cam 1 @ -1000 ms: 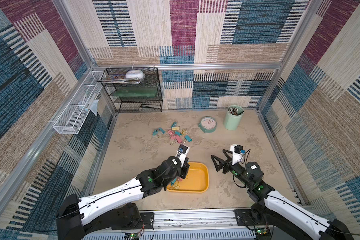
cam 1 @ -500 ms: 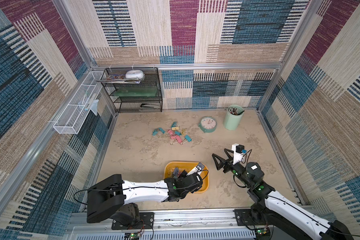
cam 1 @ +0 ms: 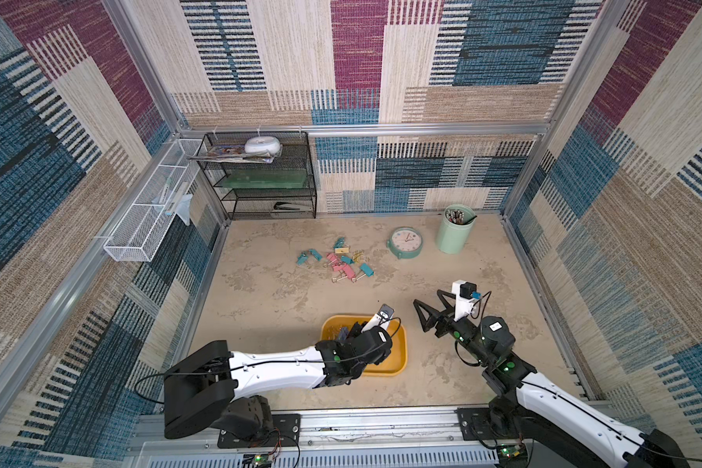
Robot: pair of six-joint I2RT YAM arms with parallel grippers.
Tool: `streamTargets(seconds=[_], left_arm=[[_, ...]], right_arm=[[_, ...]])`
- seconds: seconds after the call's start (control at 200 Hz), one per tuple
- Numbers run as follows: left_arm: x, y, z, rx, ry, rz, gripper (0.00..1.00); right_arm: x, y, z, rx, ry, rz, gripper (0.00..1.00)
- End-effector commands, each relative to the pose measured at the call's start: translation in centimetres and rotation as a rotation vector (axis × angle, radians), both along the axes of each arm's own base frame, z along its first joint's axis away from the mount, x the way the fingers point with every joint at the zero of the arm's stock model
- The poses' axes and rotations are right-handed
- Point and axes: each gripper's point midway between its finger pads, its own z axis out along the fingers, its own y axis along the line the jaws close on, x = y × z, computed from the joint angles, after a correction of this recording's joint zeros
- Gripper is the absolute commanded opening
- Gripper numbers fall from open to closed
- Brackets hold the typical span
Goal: Put the binder clips in the storage box
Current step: Place the binder clip in the storage box, then pick up the binder clip at the center of the board.
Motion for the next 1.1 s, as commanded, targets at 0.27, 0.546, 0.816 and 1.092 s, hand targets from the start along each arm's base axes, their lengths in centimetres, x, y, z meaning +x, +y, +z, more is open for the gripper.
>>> streamTargets(seconds=[0.27,0.546,0.816,1.092], left_arm=[[11.1,6.2,6.9,-0.277,0.138,0.200,0.43],[20.7,9.9,2.4,-0.609,0.370,0.354,0.41],[25.6,11.6,-2.1,-0.684,0.477,0.419,0.45],[26.7,14.8,-4.5,-0.587,0.436,0.555,0.45]], right_arm=[[0.0,0.1,-0.1,-0.003,0.000,0.003,0.98],[0.0,0.1,-0.2,-0.008,0.003,0.000,0.98],[0.2,0.0,-0.4,-0.016,0.004,-0.007,0.98],[0.2,0.1,-0.5,-0.015,0.009,-0.003,0.98]])
